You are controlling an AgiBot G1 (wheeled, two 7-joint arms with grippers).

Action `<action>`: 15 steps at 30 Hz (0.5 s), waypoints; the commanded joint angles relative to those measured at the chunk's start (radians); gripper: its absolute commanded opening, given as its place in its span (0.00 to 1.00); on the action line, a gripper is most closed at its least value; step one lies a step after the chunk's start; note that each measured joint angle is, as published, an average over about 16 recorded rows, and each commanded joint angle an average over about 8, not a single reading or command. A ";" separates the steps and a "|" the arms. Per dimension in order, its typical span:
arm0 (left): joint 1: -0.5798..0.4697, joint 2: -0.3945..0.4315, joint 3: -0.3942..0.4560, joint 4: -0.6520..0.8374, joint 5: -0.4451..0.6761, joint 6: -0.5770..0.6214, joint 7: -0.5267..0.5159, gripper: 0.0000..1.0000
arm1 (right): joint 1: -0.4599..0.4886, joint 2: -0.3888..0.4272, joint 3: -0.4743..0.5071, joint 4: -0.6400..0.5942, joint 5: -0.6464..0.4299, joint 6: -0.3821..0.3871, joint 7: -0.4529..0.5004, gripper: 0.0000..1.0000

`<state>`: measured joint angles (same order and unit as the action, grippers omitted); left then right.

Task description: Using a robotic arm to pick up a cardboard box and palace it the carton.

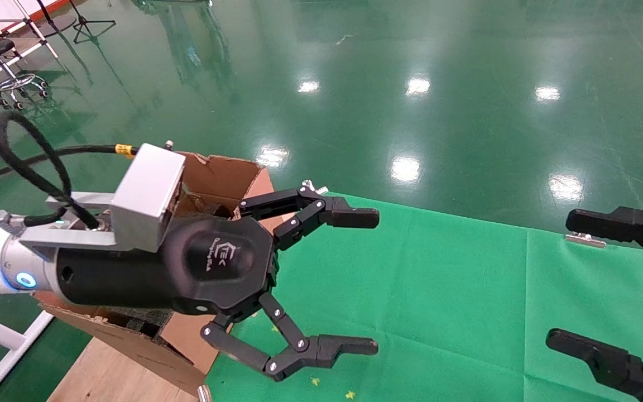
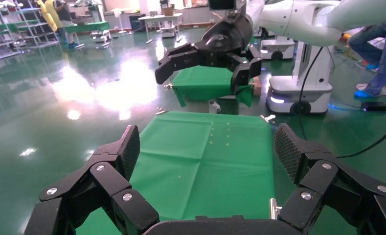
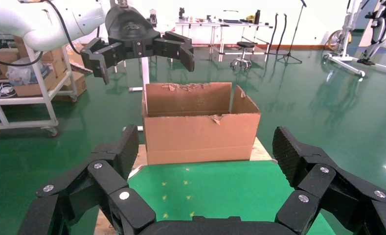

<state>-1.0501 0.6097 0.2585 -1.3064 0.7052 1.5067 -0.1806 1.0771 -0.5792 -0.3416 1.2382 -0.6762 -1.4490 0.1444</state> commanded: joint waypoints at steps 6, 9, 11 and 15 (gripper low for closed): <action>-0.008 0.000 0.007 0.008 0.008 -0.004 -0.002 1.00 | 0.000 0.000 0.000 0.000 0.000 0.000 0.000 1.00; -0.011 0.000 0.010 0.011 0.012 -0.005 -0.004 1.00 | 0.000 0.000 0.000 0.000 0.000 0.000 0.000 1.00; -0.014 0.000 0.012 0.013 0.014 -0.006 -0.004 1.00 | 0.000 0.000 0.000 0.000 0.000 0.000 0.000 1.00; -0.017 0.000 0.014 0.016 0.017 -0.008 -0.005 1.00 | 0.000 0.000 0.000 0.000 0.000 0.000 0.000 1.00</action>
<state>-1.0663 0.6098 0.2726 -1.2910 0.7221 1.4989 -0.1855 1.0770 -0.5792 -0.3416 1.2382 -0.6762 -1.4489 0.1444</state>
